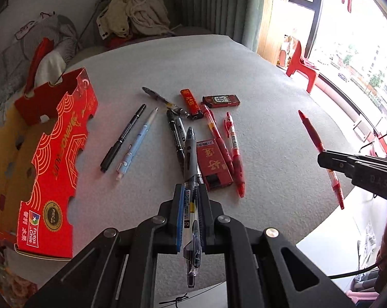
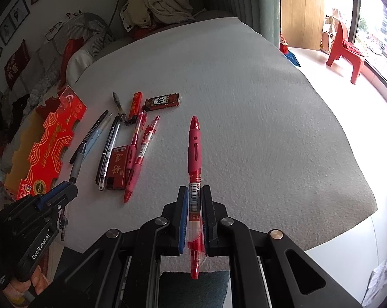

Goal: Organize rigid objects
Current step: 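Carry both held pens up and over into the open cardboard box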

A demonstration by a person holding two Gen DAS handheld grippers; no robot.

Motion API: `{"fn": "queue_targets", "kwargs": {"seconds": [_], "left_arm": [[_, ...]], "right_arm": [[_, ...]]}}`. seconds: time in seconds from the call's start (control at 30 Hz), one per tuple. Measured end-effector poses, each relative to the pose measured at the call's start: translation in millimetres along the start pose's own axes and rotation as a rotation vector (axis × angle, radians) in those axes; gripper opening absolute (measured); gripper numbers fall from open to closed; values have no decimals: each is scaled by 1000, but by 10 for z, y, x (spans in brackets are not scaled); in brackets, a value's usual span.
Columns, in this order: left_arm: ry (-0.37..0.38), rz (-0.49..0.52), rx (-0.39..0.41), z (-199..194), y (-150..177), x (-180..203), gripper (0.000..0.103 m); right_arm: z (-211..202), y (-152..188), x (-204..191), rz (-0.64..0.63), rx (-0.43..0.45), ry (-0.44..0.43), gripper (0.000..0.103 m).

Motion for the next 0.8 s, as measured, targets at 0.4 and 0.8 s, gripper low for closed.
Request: {"fn": "queue_targets", "kwargs": {"seconds": [0.4, 0.8], "left_arm": [[30, -19, 52, -154, -96, -41, 11], [11, -95, 184, -602, -373, -514, 11]], "right_arm": [[-115, -71, -138, -18, 17, 26, 11], [-324, -395, -951, -122, 82, -33, 11]]}}
Point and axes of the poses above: each gripper's, at about its wrist camera, not at the fingertips, and z roughly the way its jaws point, x to its right, y to its underside, the point moved 8 cm from there along z, roughly the way its jaws point, and after that the axes turned 5 degrees about z, right-handed, at the moved point
